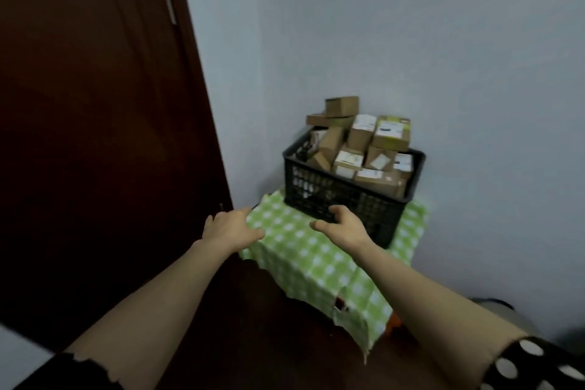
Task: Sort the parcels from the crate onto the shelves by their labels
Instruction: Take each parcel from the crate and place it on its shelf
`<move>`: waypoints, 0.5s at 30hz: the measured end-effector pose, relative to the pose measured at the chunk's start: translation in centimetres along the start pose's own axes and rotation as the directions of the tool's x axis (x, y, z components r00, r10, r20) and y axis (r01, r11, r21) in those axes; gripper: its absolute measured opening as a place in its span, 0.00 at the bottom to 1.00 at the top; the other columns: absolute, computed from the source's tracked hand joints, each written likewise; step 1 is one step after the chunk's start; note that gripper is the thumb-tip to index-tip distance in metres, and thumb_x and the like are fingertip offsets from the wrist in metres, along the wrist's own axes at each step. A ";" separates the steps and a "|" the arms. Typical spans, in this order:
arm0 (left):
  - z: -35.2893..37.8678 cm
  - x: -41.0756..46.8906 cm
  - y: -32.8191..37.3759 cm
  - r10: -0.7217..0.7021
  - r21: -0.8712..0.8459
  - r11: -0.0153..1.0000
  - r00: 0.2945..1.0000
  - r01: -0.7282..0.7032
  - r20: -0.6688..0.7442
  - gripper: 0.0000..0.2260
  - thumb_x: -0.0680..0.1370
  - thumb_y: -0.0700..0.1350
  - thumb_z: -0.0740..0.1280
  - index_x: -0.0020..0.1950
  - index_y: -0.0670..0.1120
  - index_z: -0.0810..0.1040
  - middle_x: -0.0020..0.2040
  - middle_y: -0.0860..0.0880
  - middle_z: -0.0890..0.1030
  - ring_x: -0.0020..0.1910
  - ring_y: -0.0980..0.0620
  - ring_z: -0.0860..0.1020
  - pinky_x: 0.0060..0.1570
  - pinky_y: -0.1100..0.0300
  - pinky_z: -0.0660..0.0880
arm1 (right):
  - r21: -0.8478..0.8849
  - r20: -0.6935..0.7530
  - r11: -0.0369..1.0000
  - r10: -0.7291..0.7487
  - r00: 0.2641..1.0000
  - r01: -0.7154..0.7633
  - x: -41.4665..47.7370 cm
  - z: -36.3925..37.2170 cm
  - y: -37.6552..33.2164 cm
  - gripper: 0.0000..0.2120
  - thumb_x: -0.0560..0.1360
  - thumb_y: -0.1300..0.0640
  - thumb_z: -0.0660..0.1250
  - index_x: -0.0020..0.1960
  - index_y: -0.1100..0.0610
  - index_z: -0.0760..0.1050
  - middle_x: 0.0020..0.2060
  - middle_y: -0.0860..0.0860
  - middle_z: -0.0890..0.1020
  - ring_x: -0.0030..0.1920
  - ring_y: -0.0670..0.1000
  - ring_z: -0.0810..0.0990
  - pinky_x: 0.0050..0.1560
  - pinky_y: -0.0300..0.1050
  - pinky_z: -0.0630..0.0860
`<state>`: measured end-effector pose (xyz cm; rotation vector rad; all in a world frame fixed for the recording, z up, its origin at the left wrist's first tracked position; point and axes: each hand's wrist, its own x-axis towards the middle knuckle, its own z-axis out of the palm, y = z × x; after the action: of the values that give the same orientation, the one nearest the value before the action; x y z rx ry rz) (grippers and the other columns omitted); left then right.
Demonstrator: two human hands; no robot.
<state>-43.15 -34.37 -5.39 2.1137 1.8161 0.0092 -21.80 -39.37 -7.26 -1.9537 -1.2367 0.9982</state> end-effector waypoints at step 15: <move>2.7 18.4 20.4 0.253 -0.139 0.961 0.964 -0.241 0.082 0.25 0.75 0.55 0.65 0.72 0.52 0.67 0.61 0.48 0.77 0.58 0.46 0.75 0.57 0.54 0.74 | 0.301 -0.270 0.947 0.195 0.943 -0.110 14.1 -15.6 9.2 0.26 0.75 0.51 0.69 0.68 0.61 0.68 0.59 0.53 0.76 0.55 0.51 0.75 0.54 0.43 0.72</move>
<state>-19.74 -19.73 -6.58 2.1932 1.4458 0.0793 -0.52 -31.40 -10.26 -1.9079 -0.7397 0.8621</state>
